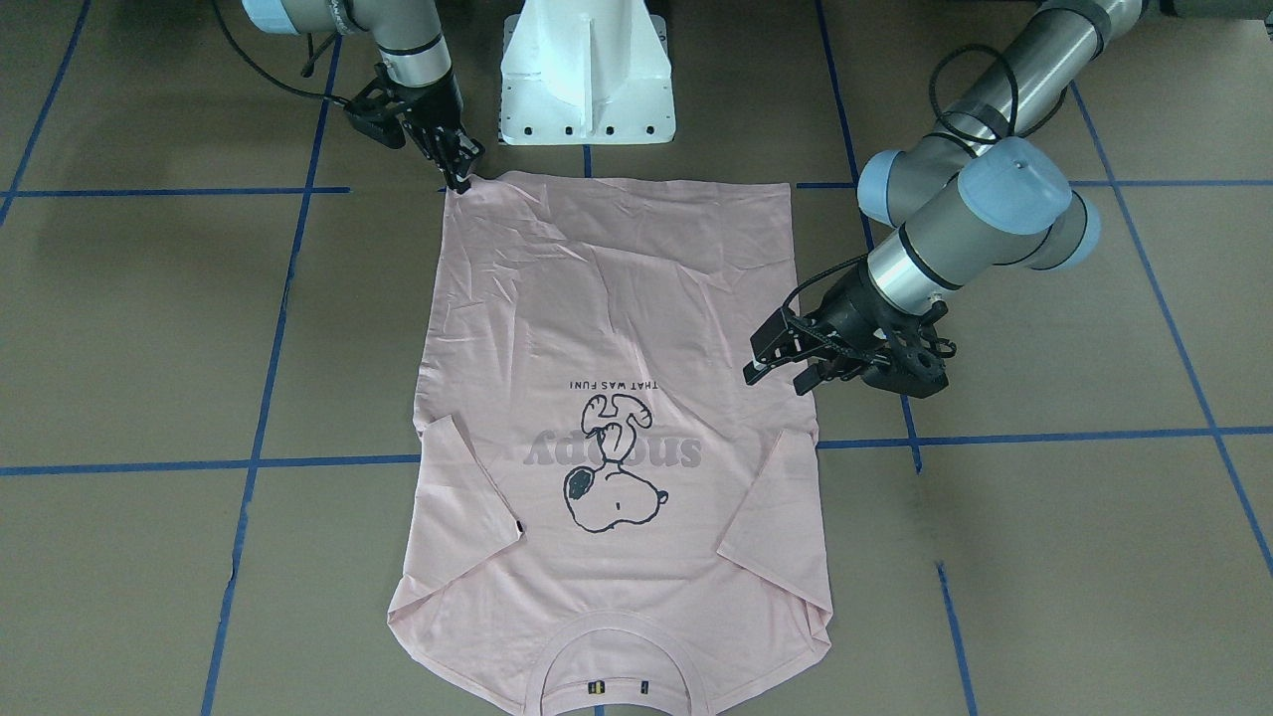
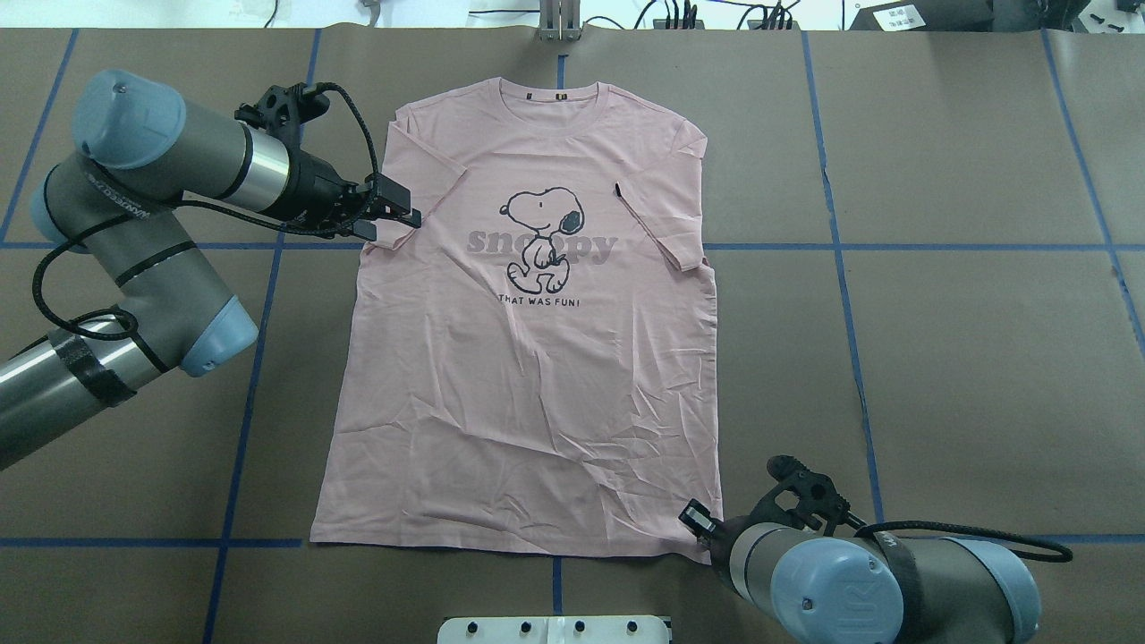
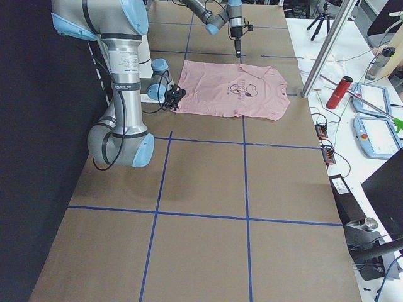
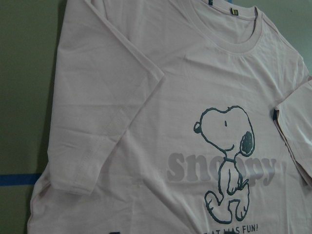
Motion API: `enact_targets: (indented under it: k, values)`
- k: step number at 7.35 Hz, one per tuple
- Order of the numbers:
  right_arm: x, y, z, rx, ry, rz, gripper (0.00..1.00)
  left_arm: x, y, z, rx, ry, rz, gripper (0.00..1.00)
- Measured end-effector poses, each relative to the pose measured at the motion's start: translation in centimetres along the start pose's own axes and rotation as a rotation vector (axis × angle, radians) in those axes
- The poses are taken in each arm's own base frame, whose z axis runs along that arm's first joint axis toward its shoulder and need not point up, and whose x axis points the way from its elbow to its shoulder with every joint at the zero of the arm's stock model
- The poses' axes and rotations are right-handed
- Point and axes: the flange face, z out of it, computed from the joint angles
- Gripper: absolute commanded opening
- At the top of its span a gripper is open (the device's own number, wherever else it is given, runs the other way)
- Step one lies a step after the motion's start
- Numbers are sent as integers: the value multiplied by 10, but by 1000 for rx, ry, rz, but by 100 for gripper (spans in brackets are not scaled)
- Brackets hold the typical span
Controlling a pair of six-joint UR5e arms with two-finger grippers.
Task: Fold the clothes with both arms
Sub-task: 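Move the right gripper to the hem corner nearest the robot, then move the left gripper down to the other hem corner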
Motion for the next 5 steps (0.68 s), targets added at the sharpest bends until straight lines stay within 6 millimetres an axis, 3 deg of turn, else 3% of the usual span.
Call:
enact_targets:
  k: [5]
  values:
    - [-3, 0, -11, -10, -8, -2, 0, -1, 0, 0, -1, -1, -1, 77]
